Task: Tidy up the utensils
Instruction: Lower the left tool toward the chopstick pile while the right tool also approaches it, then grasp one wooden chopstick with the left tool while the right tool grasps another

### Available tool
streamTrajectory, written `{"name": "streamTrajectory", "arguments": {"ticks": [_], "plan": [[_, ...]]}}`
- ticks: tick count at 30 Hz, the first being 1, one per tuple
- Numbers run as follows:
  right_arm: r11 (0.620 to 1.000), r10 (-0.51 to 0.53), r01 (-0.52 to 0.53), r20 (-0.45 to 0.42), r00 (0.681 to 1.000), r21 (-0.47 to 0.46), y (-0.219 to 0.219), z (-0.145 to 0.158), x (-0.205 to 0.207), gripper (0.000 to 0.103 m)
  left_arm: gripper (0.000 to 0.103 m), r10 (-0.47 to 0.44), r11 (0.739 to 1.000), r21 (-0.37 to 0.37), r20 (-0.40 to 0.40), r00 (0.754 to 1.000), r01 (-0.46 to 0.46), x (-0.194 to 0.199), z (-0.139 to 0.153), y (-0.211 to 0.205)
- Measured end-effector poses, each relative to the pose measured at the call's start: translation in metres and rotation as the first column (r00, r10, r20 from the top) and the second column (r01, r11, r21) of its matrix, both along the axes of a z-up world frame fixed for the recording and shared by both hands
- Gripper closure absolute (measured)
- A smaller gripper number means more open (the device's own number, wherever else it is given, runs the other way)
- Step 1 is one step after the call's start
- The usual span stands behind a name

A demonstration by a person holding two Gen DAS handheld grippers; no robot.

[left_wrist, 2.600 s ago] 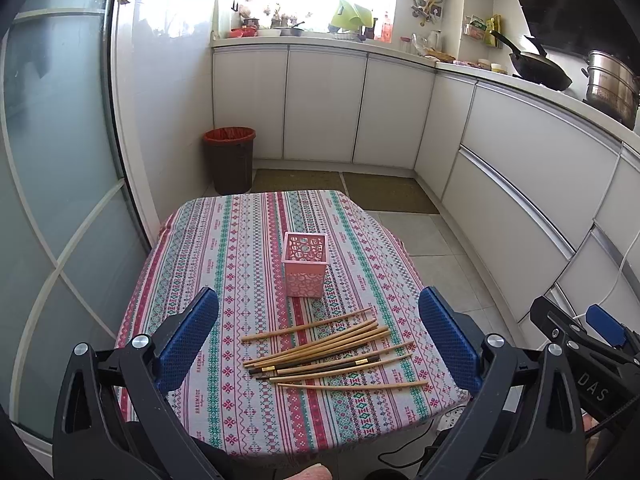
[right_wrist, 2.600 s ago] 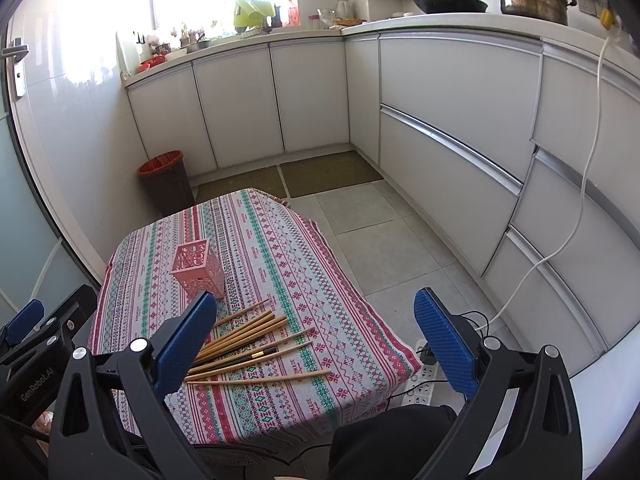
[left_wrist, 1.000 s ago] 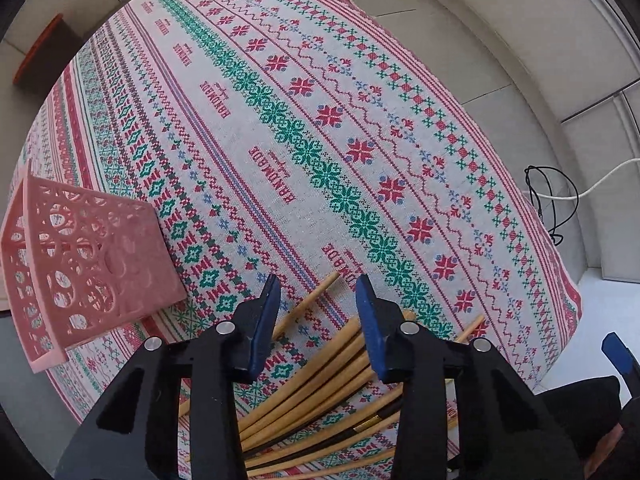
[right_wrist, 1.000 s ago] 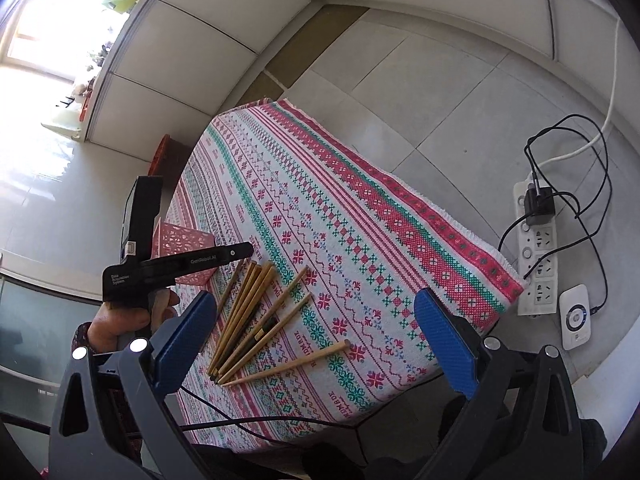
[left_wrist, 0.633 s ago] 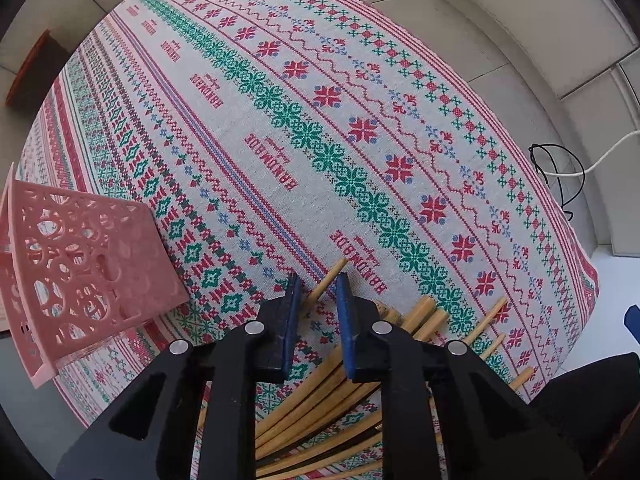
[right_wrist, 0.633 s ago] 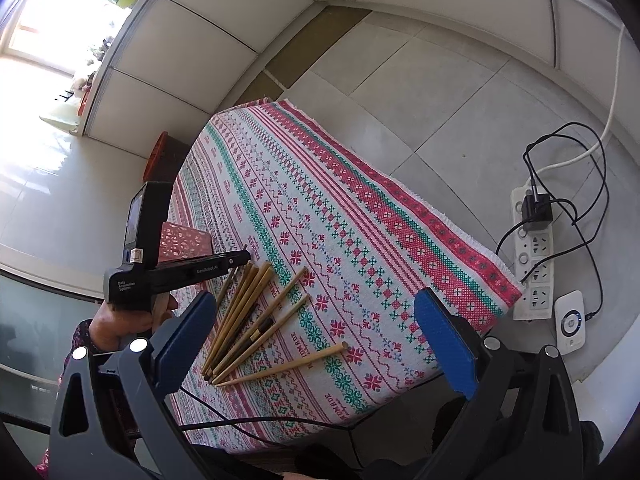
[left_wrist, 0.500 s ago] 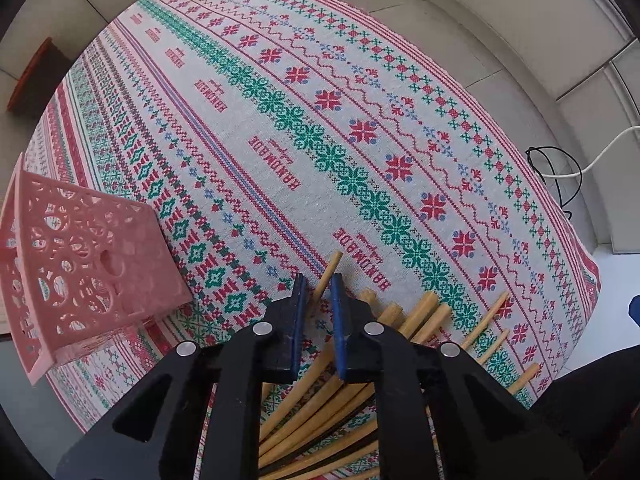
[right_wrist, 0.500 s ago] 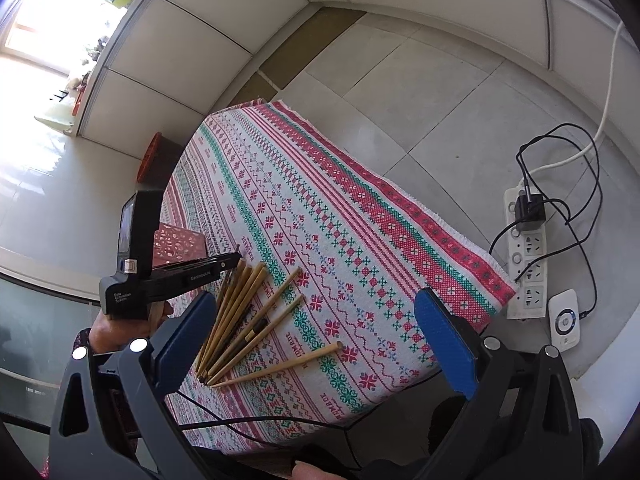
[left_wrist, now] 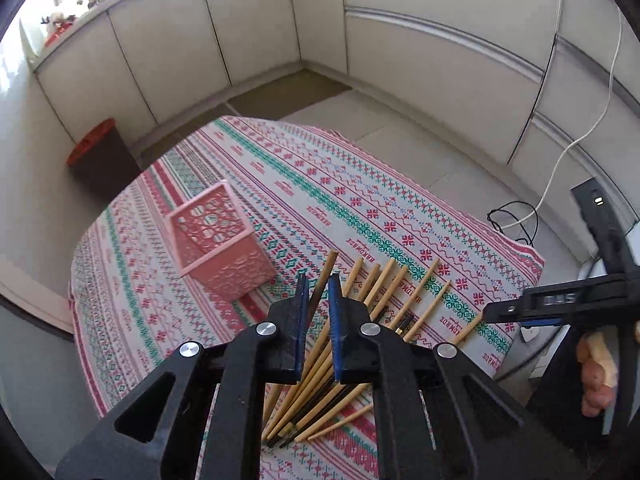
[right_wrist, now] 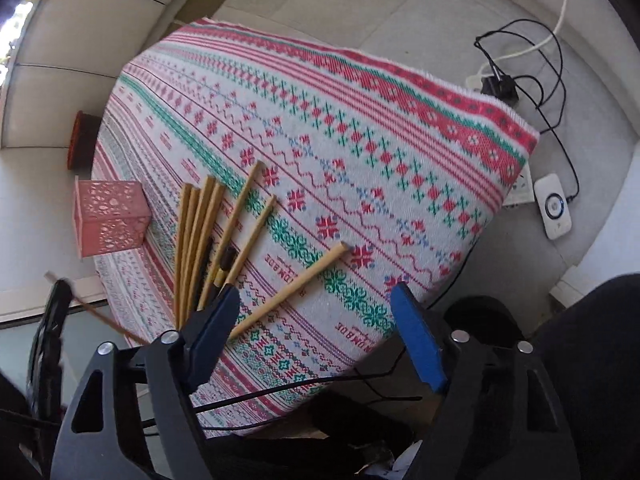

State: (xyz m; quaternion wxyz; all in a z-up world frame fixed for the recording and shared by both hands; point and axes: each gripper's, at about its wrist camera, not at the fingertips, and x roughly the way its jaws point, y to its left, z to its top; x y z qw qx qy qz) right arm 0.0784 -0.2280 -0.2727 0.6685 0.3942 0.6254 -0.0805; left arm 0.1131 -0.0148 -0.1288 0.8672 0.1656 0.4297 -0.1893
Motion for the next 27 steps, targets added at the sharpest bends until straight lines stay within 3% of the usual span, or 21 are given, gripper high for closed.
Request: {"name": "streamTrajectory", "arguments": {"ticks": [1,5,10,12,15,19,21,23,27], "plan": [[0.999,-0.032,0.032,-0.027,0.999,-0.012,0.005,-0.004,0.0,0.043,0.094,0.007,1.0,0.001,0.021,1.0,-0.007,-0.004,0.005,0.004],[0.98,-0.196,0.191,-0.113,0.974,-0.058,0.015,-0.017,0.002,0.053,0.094,0.052,0.998,-0.036,0.084,0.995,-0.049,-0.027,0.027,0.034],[0.952,-0.295,0.274,-0.168,0.941,-0.135,0.025,-0.021,0.013,0.064,0.094,0.108,0.99,-0.11,0.143,0.984,-0.093,-0.049,0.054,0.062],[0.941,-0.322,0.291,-0.186,0.928,-0.175,0.027,-0.019,0.017,0.085,0.094,0.124,0.985,-0.139,0.154,0.98,-0.103,-0.058,0.064,0.071],[0.936,-0.332,0.302,-0.168,0.928,-0.182,0.027,-0.019,0.016,0.094,0.094,0.138,0.979,-0.171,0.145,0.98,-0.113,-0.062,0.065,0.081],[0.938,-0.334,0.315,-0.138,0.932,-0.145,0.02,-0.019,0.009,0.096,0.093,0.153,0.971,-0.19,0.039,0.987,-0.143,-0.048,0.043,0.089],[0.943,-0.323,0.309,-0.114,0.94,-0.122,0.013,-0.019,0.008,0.096,0.089,0.158,0.964,-0.204,-0.077,0.984,-0.17,-0.03,0.021,0.098],[0.947,-0.311,0.302,-0.081,0.947,-0.107,0.007,-0.014,0.008,0.096,0.075,0.189,0.958,-0.175,-0.199,0.962,-0.225,-0.01,-0.01,0.109],[0.954,-0.292,0.289,-0.033,0.956,-0.078,0.002,-0.005,0.008,0.095,0.072,0.235,0.957,-0.073,-0.371,0.898,-0.28,0.016,-0.078,0.128]]}}
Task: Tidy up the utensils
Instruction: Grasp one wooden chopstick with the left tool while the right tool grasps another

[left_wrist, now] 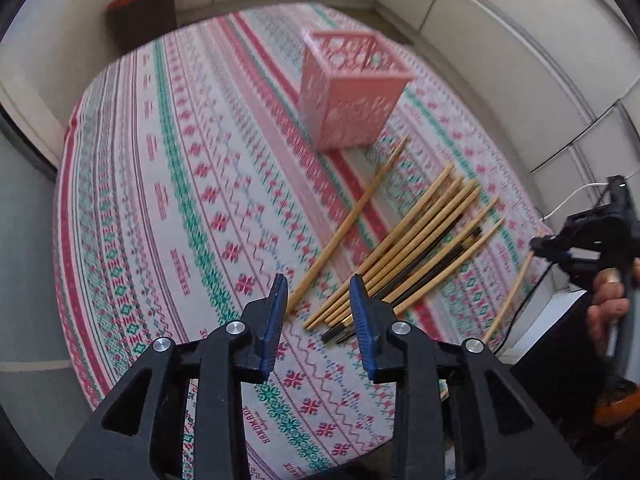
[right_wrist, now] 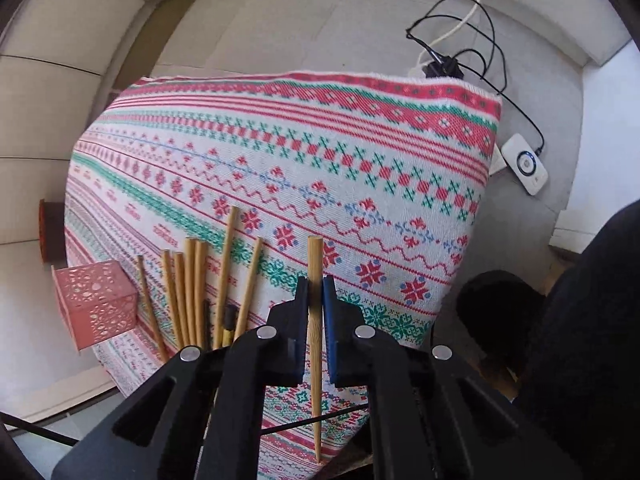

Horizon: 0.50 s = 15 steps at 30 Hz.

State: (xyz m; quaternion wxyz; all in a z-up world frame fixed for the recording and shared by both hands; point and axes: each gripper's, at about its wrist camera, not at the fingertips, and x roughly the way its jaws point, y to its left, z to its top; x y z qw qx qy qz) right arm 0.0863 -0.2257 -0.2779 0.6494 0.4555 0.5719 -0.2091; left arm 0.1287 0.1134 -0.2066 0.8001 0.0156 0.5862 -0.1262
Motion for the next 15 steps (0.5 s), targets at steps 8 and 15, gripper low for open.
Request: {"name": "streamTrajectory", "arguments": {"ticks": [8,15], "plan": [[0.999,0.032,-0.032,0.044,0.998,-0.003,0.004,0.005,0.002,0.095,0.072,-0.025,0.997,0.07,-0.053,0.998,0.029,0.008,-0.042,0.003],[0.998,0.058,-0.059,0.061,0.996,0.003,0.009,0.008,0.0,0.095,0.072,-0.057,0.987,0.144,-0.053,0.997,0.064,0.017,-0.058,-0.012]]}}
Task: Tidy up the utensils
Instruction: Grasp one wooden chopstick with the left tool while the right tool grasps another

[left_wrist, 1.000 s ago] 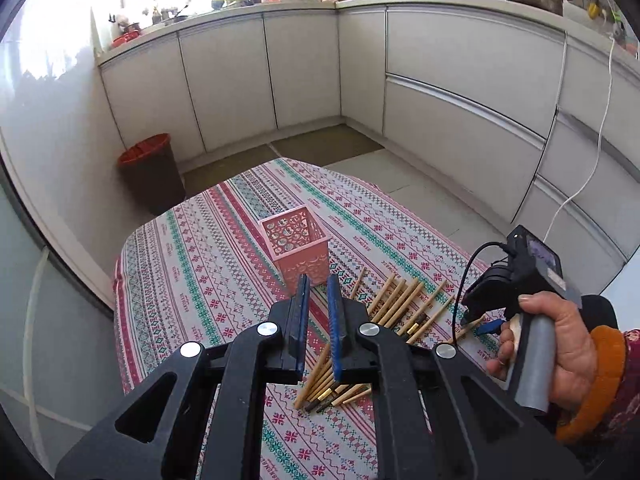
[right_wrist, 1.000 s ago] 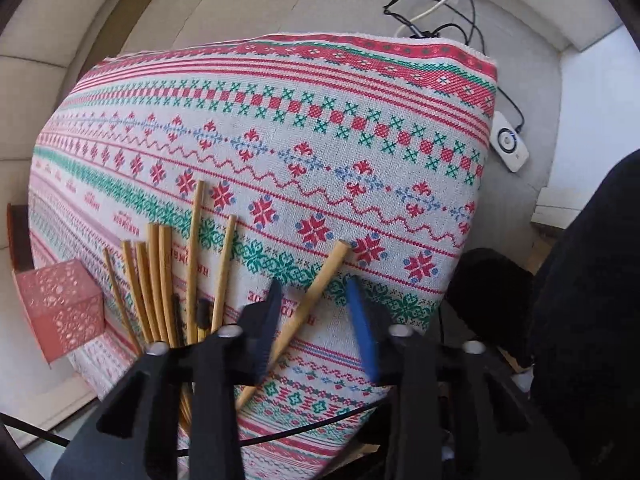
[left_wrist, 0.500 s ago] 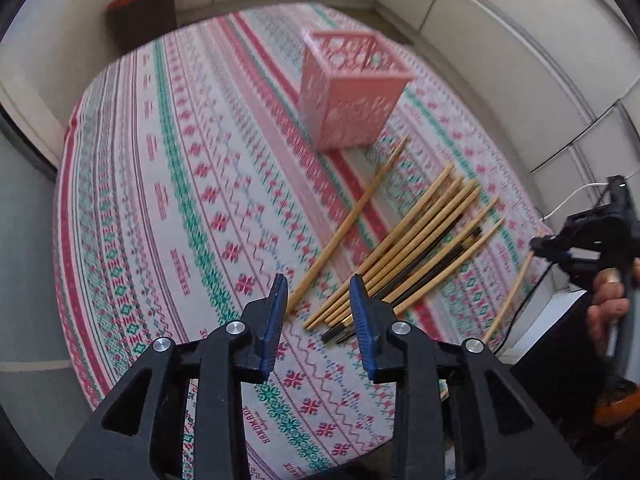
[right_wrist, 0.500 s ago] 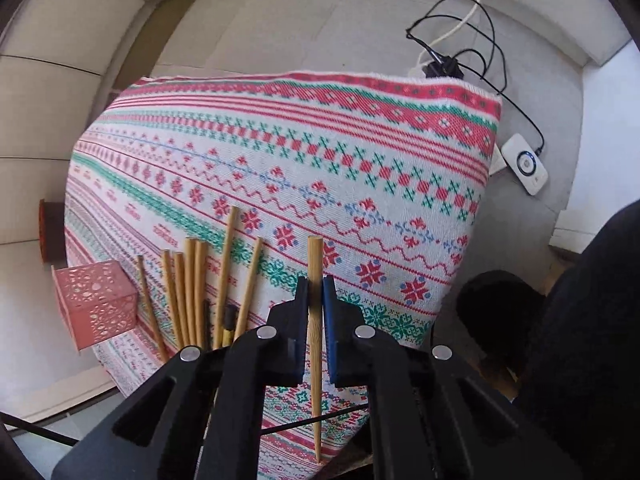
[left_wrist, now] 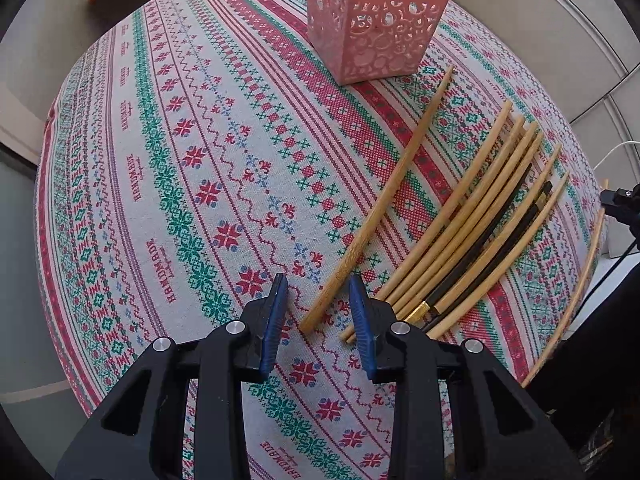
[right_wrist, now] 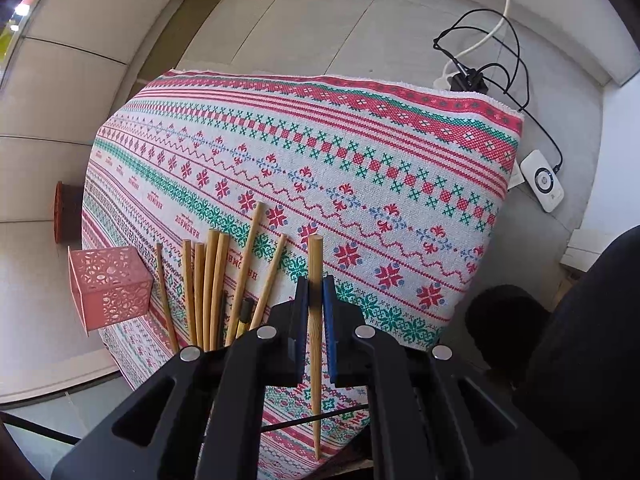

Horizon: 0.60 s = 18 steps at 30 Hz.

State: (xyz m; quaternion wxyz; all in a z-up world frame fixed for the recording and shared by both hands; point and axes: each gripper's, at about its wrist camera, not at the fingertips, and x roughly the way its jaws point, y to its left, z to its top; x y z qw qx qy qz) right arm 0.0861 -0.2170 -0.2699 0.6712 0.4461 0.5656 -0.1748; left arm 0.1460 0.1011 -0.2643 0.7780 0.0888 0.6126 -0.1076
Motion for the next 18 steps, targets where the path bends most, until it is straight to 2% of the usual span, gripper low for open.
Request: {"name": "streamTrajectory", "arguments": {"ticks": [4,9,10,11,13,15,18], "plan": [[1.0,0.009,-0.009,0.014,1.0,-0.001,-0.002,0.003,-0.001,0.095,0.072,-0.021,0.999,-0.027,0.008,1.0,0.022,-0.002,0.001,-0.002],[1.0,0.021,-0.021,0.029,0.999,-0.013,-0.004,0.008,-0.002,0.095,0.072,-0.057,0.998,0.014,0.018,0.998,0.057,-0.012,-0.001,-0.012],[1.0,0.023,-0.022,0.033,0.999,-0.018,-0.005,0.009,-0.003,0.095,0.076,-0.068,0.998,0.018,0.021,0.997,0.067,-0.015,-0.001,-0.015],[0.999,0.026,-0.025,0.039,0.999,-0.022,-0.005,0.011,-0.004,0.095,0.086,-0.075,0.997,0.029,0.025,0.997,0.074,-0.016,-0.001,-0.019],[0.999,0.034,-0.033,0.055,0.998,-0.03,-0.005,0.016,-0.005,0.095,0.091,-0.083,0.995,0.051,0.032,0.996,0.081,-0.021,-0.001,-0.026],[0.998,0.046,-0.043,0.081,0.996,-0.038,-0.006,0.025,-0.007,0.095,0.092,-0.089,0.994,0.069,0.064,0.994,0.084,-0.029,0.004,-0.032],[0.997,0.064,-0.059,0.119,0.991,-0.041,-0.006,0.037,-0.011,0.095,0.093,-0.122,0.992,0.032,0.126,0.984,0.119,-0.047,0.028,-0.042]]}}
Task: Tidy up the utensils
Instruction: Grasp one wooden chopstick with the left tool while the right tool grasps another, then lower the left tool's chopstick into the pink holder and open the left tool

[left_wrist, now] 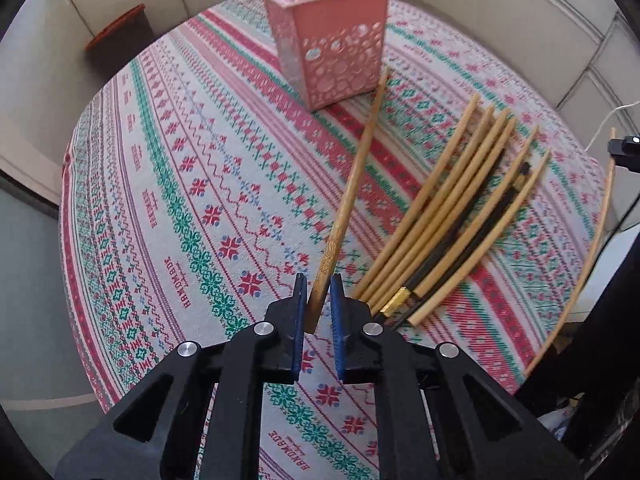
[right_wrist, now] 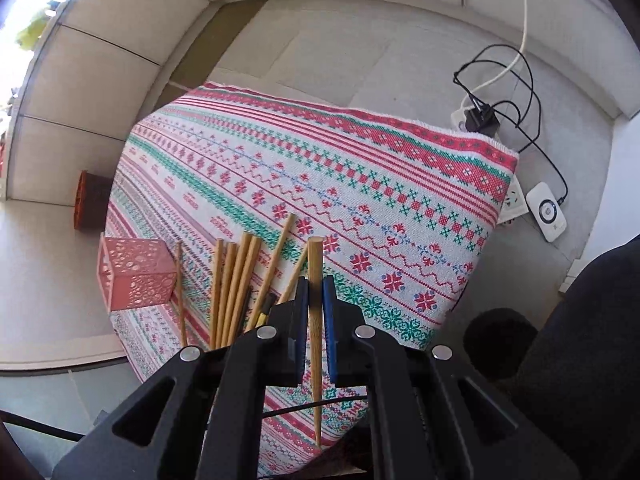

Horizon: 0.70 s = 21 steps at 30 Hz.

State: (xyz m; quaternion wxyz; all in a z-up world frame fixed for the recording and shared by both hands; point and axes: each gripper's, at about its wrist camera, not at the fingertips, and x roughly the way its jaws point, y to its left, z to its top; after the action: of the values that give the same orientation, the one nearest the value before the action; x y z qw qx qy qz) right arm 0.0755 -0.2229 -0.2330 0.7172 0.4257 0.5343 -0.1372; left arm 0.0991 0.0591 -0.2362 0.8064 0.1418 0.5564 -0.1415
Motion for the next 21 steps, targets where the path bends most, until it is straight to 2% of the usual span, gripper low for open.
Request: {"name": "streamTrajectory", "arguments": {"ticks": [5,11,21], "plan": [[0.999,0.04,-0.041,0.07,0.997,0.008,0.001,0.026,-0.009,0.095,0.095,-0.055,0.998,-0.02,0.117,0.992,0.058,-0.04,0.054,-0.011],[0.994,0.113,-0.11,0.184,0.976,-0.028,0.008,0.068,-0.007,0.095,0.097,-0.025,0.993,-0.106,0.255,0.967,0.053,-0.047,0.125,0.001],[0.964,0.266,-0.236,0.384,0.884,-0.125,0.015,0.164,0.003,0.095,0.097,0.073,0.976,-0.217,0.376,0.924,0.011,-0.048,0.186,0.0]]}}
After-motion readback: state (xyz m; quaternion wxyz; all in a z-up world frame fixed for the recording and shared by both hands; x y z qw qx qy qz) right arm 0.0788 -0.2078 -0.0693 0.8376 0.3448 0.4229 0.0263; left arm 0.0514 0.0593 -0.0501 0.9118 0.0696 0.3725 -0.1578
